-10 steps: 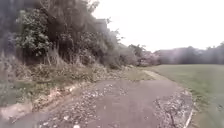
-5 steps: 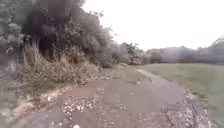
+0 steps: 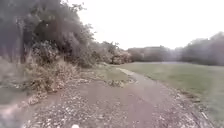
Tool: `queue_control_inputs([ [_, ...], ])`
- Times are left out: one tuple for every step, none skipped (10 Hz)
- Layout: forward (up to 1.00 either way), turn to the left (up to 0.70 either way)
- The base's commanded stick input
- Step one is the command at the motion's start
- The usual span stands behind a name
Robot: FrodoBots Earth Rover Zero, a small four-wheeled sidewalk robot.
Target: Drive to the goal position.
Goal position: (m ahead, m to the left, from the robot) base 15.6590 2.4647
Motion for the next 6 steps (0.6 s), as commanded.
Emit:
queue_control_inputs([
  [0.00,-1.00],
  [0.00,-1.00],
  [0.00,-1.00],
  [0.00,-1.00],
  [0.00,-1.00],
  [0.00,-0.96],
])
